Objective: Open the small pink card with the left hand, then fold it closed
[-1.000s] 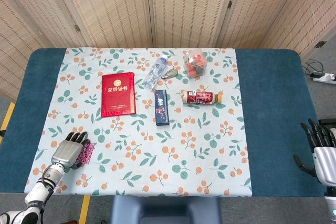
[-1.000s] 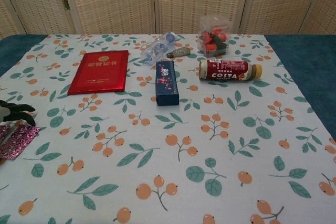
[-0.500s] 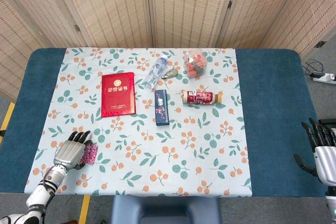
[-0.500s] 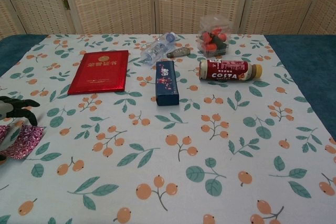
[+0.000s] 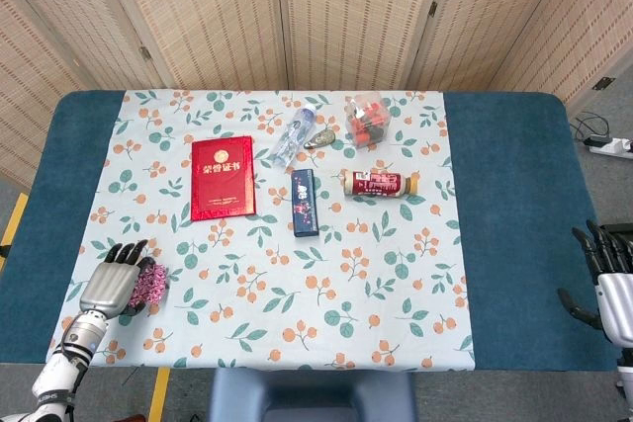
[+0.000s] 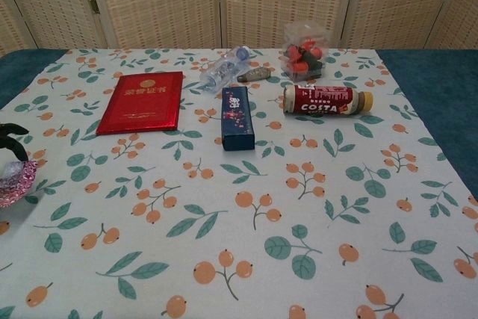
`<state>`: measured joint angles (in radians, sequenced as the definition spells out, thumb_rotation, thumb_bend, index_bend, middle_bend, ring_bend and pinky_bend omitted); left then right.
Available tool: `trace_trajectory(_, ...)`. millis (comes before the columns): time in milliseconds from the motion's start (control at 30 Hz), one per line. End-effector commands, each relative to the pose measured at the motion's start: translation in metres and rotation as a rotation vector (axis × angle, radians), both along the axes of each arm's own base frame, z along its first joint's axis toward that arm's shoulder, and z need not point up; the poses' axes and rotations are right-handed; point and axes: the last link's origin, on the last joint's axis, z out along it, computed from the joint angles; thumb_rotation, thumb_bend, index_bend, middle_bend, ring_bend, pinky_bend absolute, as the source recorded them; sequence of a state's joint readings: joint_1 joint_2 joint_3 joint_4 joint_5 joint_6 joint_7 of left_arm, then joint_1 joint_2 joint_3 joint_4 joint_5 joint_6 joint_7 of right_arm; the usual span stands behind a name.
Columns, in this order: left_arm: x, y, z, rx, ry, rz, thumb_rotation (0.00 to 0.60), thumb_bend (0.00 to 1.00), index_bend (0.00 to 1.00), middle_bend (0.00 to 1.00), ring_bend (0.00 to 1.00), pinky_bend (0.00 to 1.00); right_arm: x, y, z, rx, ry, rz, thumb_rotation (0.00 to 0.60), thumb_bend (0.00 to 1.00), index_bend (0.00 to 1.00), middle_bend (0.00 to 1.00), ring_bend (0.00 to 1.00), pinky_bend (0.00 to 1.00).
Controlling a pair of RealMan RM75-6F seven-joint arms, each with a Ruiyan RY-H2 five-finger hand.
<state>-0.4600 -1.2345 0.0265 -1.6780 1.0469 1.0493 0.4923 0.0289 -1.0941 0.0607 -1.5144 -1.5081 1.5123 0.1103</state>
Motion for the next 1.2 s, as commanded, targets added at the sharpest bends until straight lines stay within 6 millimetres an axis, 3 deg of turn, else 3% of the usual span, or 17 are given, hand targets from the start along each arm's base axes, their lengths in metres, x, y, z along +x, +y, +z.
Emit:
trace_trajectory(33, -0.015, -0.003, 0.006, 0.021, 0.022, 0.054, 0.600, 0.29, 0.24, 0.00, 0.00, 0.00, 0.000, -0.001, 0.000, 0.000, 0.000, 0.002, 0.600, 0.32, 0.00, 0.00, 0.00, 0.00)
trace_trajectory(333, -0.031, -0.006, 0.003, 0.025, 0.021, 0.136, 0.600, 0.29, 0.23, 0.00, 0.00, 0.00, 0.003, -0.002, 0.000, 0.005, 0.002, 0.009, 0.600, 0.32, 0.00, 0.00, 0.00, 0.00)
trace_trajectory(1200, -0.034, 0.001, -0.005, -0.004, 0.051, 0.145, 0.600, 0.29, 0.22, 0.00, 0.00, 0.00, 0.001, 0.001, -0.001, 0.003, 0.001, 0.000, 0.600, 0.32, 0.00, 0.00, 0.00, 0.00)
